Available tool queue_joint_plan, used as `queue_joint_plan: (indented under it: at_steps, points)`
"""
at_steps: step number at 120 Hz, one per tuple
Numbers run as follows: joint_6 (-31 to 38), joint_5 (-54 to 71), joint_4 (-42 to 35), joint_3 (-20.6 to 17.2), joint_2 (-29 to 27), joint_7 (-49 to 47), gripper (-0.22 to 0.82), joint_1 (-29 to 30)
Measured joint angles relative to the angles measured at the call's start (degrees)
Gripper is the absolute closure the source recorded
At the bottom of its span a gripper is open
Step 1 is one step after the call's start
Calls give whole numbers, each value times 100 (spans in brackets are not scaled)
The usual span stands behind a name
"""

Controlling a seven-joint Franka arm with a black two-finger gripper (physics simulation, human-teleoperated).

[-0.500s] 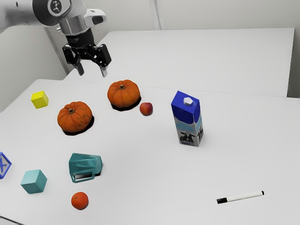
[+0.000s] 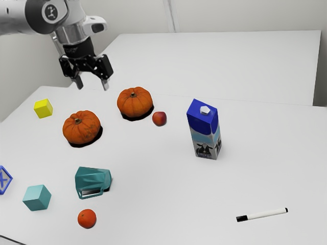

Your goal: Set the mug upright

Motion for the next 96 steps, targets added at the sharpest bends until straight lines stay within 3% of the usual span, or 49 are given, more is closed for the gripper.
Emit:
queue_joint_plan:
  at_steps: [44,96]
  points:
    - [316,-546,-884,201,-136,426,2,837]
    - [1485,-1261,-2251,611,-135,1408,2,1372]
